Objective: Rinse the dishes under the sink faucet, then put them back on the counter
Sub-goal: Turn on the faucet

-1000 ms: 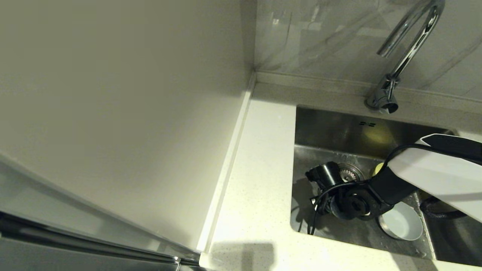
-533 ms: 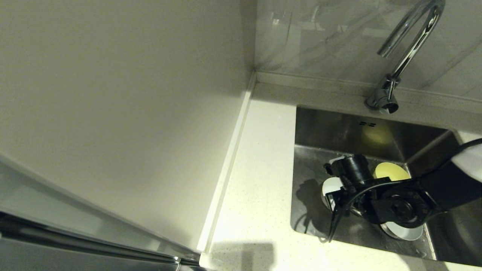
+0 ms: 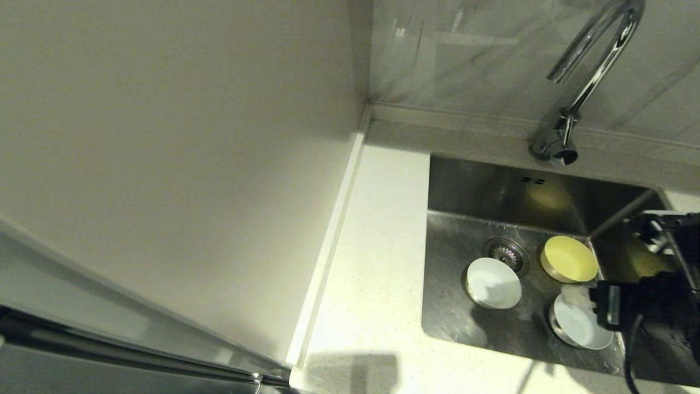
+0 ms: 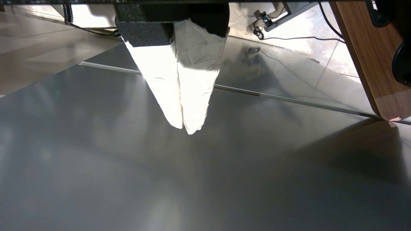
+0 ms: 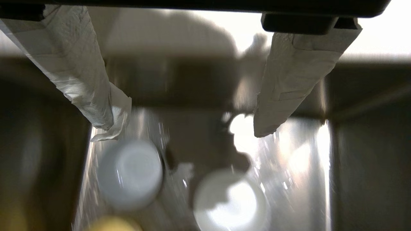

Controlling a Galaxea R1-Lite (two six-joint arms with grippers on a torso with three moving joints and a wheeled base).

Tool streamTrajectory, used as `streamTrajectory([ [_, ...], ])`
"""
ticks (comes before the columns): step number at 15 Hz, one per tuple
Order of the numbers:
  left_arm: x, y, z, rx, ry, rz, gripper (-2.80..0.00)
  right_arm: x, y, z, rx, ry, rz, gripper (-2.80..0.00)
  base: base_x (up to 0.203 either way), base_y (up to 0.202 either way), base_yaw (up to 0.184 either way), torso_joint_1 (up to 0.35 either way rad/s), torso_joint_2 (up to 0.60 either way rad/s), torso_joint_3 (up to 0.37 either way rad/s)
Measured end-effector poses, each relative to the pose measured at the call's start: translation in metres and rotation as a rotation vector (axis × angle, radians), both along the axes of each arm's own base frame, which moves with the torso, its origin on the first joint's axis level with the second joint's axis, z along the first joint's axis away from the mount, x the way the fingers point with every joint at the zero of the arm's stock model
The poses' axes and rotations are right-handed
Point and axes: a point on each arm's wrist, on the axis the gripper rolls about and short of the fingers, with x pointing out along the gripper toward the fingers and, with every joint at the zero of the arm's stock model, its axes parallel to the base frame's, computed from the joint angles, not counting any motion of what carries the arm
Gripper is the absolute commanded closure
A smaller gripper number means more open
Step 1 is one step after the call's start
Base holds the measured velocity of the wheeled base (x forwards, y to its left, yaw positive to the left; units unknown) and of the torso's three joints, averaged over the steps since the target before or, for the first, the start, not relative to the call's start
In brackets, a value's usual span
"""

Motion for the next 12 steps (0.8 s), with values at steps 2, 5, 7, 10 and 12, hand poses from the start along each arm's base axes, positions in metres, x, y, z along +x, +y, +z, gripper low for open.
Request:
streamTrajectory([
  [2, 0.0, 0.0, 0.0, -0.001, 0.0, 0.0, 0.0, -0.031, -0.012, 0.006, 0.091, 0.031, -0.075, -2.8, 0.0, 0.0, 0.0, 0.0, 0.0, 0.0],
  [5, 0.0, 0.0, 0.0, -0.001, 0.0, 0.0, 0.0, -0.056, -0.021, 0.012, 0.256, 0.045, -0.126, -2.8, 0.0, 0.0, 0.0, 0.0, 0.0, 0.0],
  [7, 0.0, 0.0, 0.0, -0.001, 0.0, 0.0, 0.0, -0.06, -0.021, 0.02, 0.356, 0.022, -0.114, -2.8, 0.0, 0.0, 0.0, 0.0, 0.0, 0.0],
  [10, 0.0, 0.0, 0.0, -0.001, 0.0, 0.0, 0.0, -0.057, -0.02, 0.029, 0.401, -0.007, -0.092, 0.0, 0.0, 0.0, 0.0, 0.0, 0.0, 0.0],
  [12, 0.0, 0.0, 0.0, -0.001, 0.0, 0.0, 0.0, -0.05, -0.017, 0.032, 0.417, -0.048, -0.083, 0.0, 0.0, 0.0, 0.0, 0.0, 0.0, 0.0],
])
